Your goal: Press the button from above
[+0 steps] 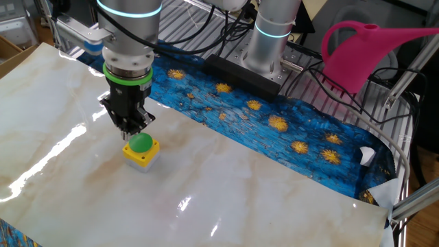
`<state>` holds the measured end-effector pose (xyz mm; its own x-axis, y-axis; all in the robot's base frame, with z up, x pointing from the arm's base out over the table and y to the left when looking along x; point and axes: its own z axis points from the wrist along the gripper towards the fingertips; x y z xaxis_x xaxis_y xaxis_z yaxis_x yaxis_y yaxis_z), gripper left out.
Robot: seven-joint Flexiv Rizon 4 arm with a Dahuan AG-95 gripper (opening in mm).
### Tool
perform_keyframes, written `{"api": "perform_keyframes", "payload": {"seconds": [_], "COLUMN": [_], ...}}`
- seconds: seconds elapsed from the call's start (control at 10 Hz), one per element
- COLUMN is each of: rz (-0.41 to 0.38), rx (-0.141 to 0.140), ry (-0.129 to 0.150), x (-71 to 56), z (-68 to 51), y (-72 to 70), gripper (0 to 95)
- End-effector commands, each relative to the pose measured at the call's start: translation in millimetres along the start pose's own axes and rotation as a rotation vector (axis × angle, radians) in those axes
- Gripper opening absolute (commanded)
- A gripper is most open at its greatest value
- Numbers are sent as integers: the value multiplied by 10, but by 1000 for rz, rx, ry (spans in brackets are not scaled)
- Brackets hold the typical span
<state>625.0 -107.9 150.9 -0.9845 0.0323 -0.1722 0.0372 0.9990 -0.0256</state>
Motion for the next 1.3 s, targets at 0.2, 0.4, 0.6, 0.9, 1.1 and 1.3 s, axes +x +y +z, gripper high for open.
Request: {"api": "perform_keyframes", "payload": {"seconds": [0.2,0.4,0.6,0.9,1.1,1.3], "rz": [-4,-6,-4,10,19,54], "rx": [-2,-2,-3,-2,-1,-13], "ry": [-20,-17,-17,-22,-28,-43], "x": [-14,-15,-15,-15,-15,-15], "z": [11,11,11,11,11,11], "y": [2,0,0,0,0,0], "gripper": [0,0,0,0,0,0]}}
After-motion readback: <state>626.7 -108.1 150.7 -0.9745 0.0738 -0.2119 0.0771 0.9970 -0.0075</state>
